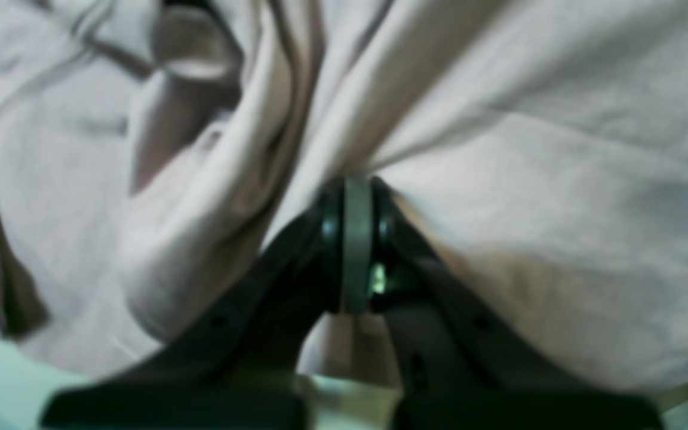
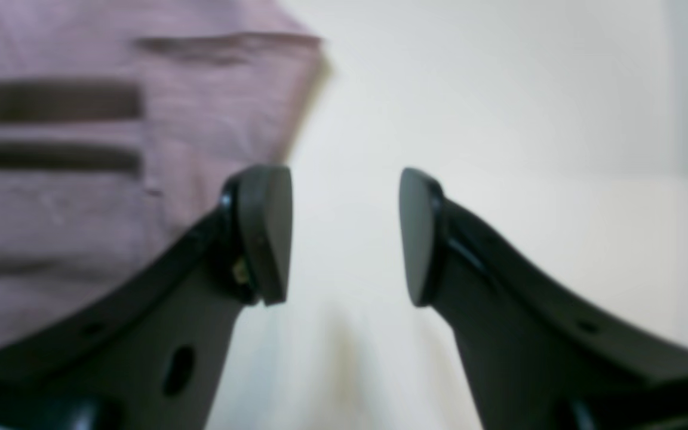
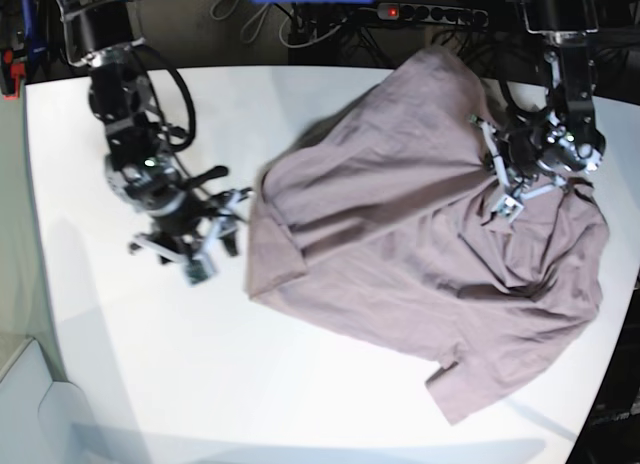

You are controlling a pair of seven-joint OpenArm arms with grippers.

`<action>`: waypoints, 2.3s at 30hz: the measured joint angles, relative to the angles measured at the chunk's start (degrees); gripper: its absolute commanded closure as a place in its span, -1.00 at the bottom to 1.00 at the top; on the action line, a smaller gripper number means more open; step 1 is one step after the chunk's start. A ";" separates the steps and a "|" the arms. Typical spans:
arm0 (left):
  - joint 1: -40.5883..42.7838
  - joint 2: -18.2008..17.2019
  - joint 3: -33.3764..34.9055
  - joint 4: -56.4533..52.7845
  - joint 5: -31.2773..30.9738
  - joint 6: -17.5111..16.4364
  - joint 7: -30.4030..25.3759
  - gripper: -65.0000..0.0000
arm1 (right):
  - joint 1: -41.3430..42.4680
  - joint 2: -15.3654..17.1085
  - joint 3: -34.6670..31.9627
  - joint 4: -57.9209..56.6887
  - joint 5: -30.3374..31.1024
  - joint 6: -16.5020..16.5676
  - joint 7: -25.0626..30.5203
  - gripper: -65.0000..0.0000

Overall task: Layout the t-shirt on the table in an organized manner, then fold the t-shirt properly
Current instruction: 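Grasp the shirt edge with the right gripper and pull it toward the left gripper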

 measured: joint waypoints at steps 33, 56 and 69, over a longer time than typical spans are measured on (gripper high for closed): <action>2.67 0.35 -2.51 0.39 -0.57 0.44 -1.75 0.99 | 31.69 -16.72 -7.50 -61.27 0.04 10.82 23.89 1.00; -15.89 0.81 -8.26 -6.25 3.63 0.35 3.98 0.99 | -11.80 -0.63 -10.54 3.87 -0.55 11.21 2.60 1.00; -9.90 6.93 -7.10 14.93 3.61 0.42 13.46 0.99 | -7.78 0.37 -3.13 9.68 -0.31 11.19 -0.68 1.00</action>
